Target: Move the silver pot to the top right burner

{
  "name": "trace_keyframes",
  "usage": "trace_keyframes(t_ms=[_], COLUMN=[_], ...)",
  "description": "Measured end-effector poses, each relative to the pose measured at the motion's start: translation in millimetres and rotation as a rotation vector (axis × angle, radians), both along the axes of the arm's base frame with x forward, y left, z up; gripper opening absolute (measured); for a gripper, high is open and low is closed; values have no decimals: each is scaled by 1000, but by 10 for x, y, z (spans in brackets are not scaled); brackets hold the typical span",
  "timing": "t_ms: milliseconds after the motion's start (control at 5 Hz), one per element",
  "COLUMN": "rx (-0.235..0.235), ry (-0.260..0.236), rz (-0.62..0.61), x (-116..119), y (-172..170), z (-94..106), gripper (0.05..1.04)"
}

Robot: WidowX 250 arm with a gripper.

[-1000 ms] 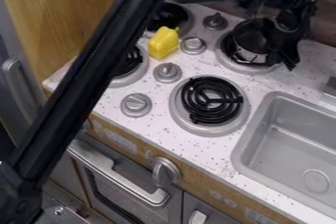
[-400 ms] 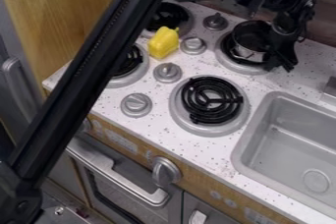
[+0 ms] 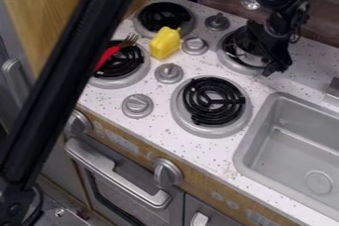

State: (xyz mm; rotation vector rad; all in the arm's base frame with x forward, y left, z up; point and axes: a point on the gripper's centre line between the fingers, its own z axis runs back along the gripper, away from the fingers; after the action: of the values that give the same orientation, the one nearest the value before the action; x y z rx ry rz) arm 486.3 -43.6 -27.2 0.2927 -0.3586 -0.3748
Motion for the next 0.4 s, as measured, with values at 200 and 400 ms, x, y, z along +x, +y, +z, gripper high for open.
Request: trace_keyframes(t_ms=[200, 400], rx=[-19, -42], ry=[-60, -96], rz=[24, 52], x=[-74, -215], y=[16, 30], z=[165, 318], gripper=[998, 998])
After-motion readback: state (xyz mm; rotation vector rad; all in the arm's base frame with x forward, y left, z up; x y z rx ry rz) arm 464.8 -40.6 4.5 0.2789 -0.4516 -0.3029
